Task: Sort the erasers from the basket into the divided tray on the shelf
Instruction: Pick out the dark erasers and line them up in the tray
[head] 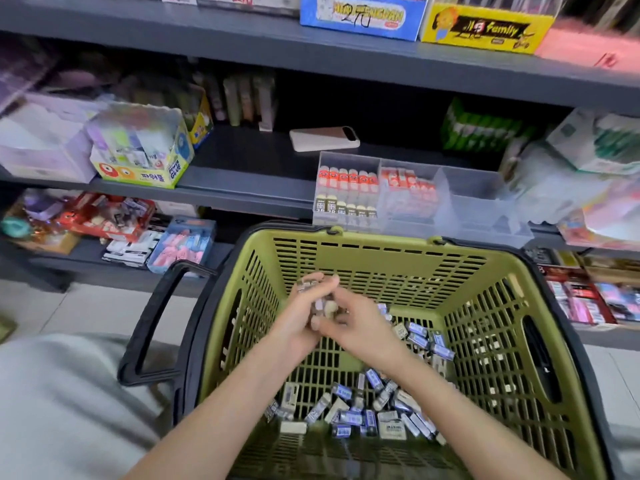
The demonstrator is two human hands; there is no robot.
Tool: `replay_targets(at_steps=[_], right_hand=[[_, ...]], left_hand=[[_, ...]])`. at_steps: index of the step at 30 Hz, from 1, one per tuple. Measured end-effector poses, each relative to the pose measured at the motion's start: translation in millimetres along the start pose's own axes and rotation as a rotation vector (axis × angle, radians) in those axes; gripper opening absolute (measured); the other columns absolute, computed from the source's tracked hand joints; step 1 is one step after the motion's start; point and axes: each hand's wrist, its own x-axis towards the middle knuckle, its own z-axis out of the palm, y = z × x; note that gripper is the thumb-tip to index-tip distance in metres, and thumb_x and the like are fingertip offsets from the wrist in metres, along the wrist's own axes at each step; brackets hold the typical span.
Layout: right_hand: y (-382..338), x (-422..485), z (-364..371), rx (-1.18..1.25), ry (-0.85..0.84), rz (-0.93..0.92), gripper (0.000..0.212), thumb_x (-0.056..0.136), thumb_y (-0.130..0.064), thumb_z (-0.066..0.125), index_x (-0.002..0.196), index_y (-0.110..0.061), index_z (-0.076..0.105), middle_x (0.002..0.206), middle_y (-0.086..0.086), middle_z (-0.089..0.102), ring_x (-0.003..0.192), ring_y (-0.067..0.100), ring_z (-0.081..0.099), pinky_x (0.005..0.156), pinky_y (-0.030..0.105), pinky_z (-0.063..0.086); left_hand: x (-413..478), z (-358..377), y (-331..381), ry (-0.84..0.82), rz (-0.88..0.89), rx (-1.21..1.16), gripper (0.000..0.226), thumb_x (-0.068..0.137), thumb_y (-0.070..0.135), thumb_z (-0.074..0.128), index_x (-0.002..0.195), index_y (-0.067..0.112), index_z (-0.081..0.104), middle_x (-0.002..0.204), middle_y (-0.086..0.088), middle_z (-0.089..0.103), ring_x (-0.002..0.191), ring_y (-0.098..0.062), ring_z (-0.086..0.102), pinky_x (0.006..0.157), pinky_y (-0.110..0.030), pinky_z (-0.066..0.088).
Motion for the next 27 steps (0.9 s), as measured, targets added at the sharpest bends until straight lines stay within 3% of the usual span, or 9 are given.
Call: replay_targets(at_steps=[3, 8, 10, 14, 18, 21, 24, 25, 27], right_hand=[[0, -2, -20, 0.202, -0.166, 0.053, 0.041, 0.088, -0.006, 0.059, 0.126, -0.023, 0.056, 0.108, 0.000, 0.071, 0.101, 0.017, 0.066, 0.090, 0.038, 0.052], [22, 0, -48, 0.377, -0.052, 0.175, 0.004, 0.084, -0.014, 0.067, 0.085, -0.015, 0.071, 0.057, 0.004, 0.066, 0.046, 0.011, 0.058, 0.048, 0.020, 0.049], [45, 0, -42, 0.153, -0.067, 0.305, 0.011, 0.087, -0.022, 0.064, 0.082, -0.013, 0.067, 0.056, 0.003, 0.064, 0.044, 0.010, 0.056, 0.045, 0.020, 0.048], [96, -13, 2, -0.398, -0.460, 0.586, 0.031, 0.092, -0.035, 0.056, 0.107, -0.008, 0.057, 0.082, 0.010, 0.069, 0.056, 0.013, 0.063, 0.059, 0.024, 0.056], [125, -22, 40, -0.719, -0.543, 0.420, 0.011, 0.084, -0.018, 0.065, 0.087, -0.008, 0.061, 0.086, 0.008, 0.065, 0.080, 0.022, 0.061, 0.067, 0.026, 0.047], [127, -18, 40, -0.425, -0.399, 0.384, 0.025, 0.077, 0.004, 0.056, 0.093, -0.014, 0.062, 0.084, -0.006, 0.058, 0.078, 0.012, 0.057, 0.057, 0.018, 0.040], [114, -10, 37, -0.072, -0.454, 0.366, 0.023, 0.081, -0.004, 0.064, 0.101, -0.013, 0.068, 0.079, -0.020, 0.063, 0.061, -0.007, 0.053, 0.055, 0.011, 0.039], [110, -7, 39, -0.100, -0.513, 0.324, 0.026, 0.081, -0.011, 0.068, 0.107, -0.013, 0.068, 0.089, -0.021, 0.067, 0.068, -0.010, 0.055, 0.062, 0.010, 0.041], [111, -3, 51, -0.366, -0.628, 0.212, 0.040, 0.079, -0.028, 0.073, 0.117, -0.018, 0.064, 0.123, -0.007, 0.062, 0.103, 0.006, 0.056, 0.086, 0.023, 0.042]], left_hand=[[1, -4, 3, 0.014, -0.060, 0.022, 0.036, 0.064, 0.006, 0.071, 0.096, 0.015, 0.057, 0.075, -0.007, 0.064, 0.062, -0.020, 0.063, 0.062, -0.035, 0.049], [1, -9, 3, 0.092, -0.164, -0.168, 0.013, 0.083, -0.005, 0.054, 0.090, 0.006, 0.054, 0.069, -0.010, 0.059, 0.056, -0.018, 0.063, 0.053, -0.032, 0.057], [0, -13, 8, 0.129, -0.210, -0.282, 0.009, 0.081, -0.003, 0.059, 0.084, 0.005, 0.056, 0.065, -0.007, 0.058, 0.053, -0.014, 0.059, 0.046, -0.024, 0.053], [-6, -10, 13, 0.069, -0.216, -0.264, 0.028, 0.066, 0.000, 0.068, 0.093, 0.009, 0.064, 0.067, -0.004, 0.059, 0.047, -0.011, 0.056, 0.038, -0.019, 0.045], [-9, -12, 17, 0.047, -0.202, -0.263, 0.026, 0.067, 0.003, 0.070, 0.091, 0.010, 0.062, 0.068, -0.003, 0.058, 0.048, -0.011, 0.055, 0.040, -0.020, 0.046], [-10, -15, 20, 0.055, -0.191, -0.273, 0.027, 0.067, 0.005, 0.074, 0.091, 0.008, 0.063, 0.075, -0.005, 0.059, 0.056, -0.012, 0.057, 0.045, -0.022, 0.050], [-11, -16, 22, 0.036, -0.158, -0.246, 0.031, 0.062, 0.008, 0.076, 0.091, 0.005, 0.067, 0.075, -0.009, 0.062, 0.061, -0.018, 0.061, 0.053, -0.028, 0.055], [-11, -16, 23, 0.018, -0.148, -0.220, 0.024, 0.062, 0.009, 0.076, 0.085, 0.004, 0.070, 0.073, -0.010, 0.063, 0.062, -0.020, 0.063, 0.054, -0.031, 0.056], [-12, -16, 24, -0.023, -0.134, -0.183, 0.011, 0.066, 0.012, 0.074, 0.073, 0.004, 0.073, 0.072, -0.011, 0.065, 0.063, -0.022, 0.065, 0.056, -0.034, 0.057]])
